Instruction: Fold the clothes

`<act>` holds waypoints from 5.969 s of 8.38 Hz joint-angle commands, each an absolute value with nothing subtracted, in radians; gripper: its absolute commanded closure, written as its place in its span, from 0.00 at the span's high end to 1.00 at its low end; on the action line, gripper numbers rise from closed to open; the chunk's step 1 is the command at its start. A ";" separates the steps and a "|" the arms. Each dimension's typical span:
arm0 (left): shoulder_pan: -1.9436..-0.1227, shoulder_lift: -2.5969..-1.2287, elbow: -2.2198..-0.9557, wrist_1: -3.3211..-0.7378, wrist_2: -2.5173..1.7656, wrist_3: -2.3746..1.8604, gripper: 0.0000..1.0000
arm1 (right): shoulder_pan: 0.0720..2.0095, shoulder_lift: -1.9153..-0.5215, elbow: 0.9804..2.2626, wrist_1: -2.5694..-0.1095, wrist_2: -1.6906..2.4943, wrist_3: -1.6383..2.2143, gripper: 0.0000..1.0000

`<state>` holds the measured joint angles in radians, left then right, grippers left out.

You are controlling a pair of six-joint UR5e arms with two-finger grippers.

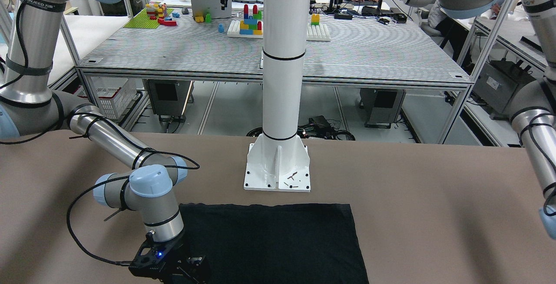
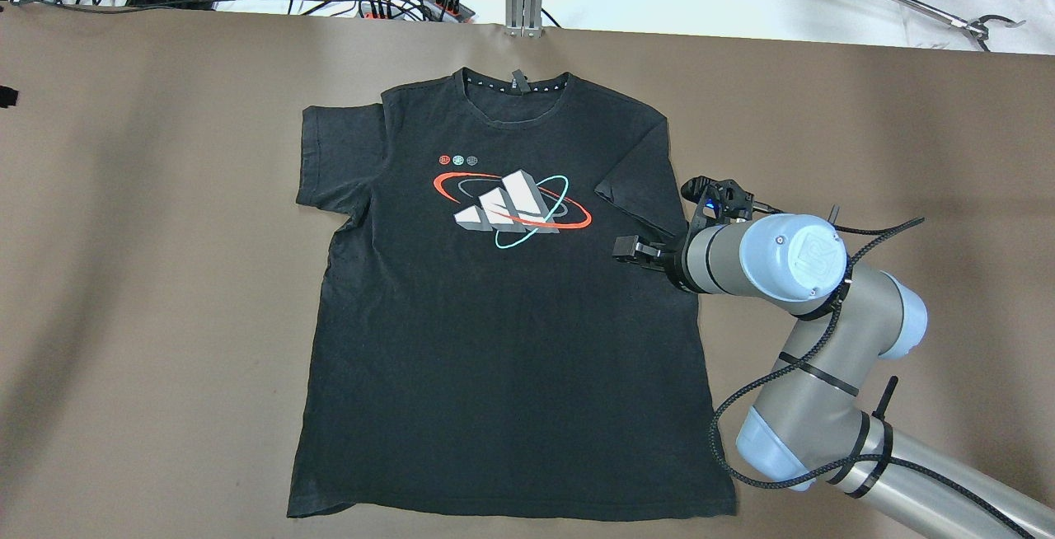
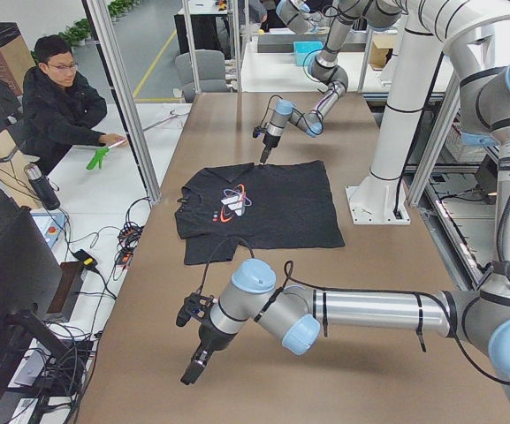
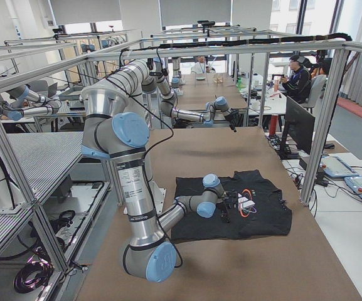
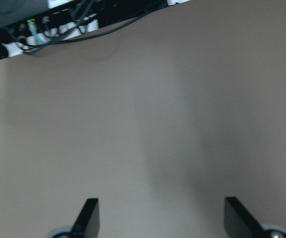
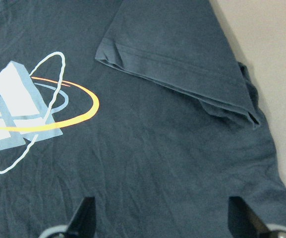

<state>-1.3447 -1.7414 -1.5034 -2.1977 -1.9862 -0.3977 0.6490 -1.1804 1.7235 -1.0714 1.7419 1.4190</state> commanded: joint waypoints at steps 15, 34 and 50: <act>-1.034 -2.467 -0.672 -2.385 -2.072 -0.531 0.38 | 0.657 -1.186 1.801 -1.195 1.736 1.404 0.94; -1.017 -2.098 -1.175 -2.376 -2.145 -0.695 0.00 | 0.661 -1.186 1.798 -1.193 1.743 1.405 0.94; -0.810 -2.457 -1.042 -2.255 -1.870 -1.049 0.09 | 0.661 -1.193 1.766 -1.180 1.736 1.401 0.94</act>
<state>-0.8132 -2.4555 -1.0501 -2.2530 -1.8897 -1.0477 0.6613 -1.1950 1.7881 -1.1899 1.7365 1.3989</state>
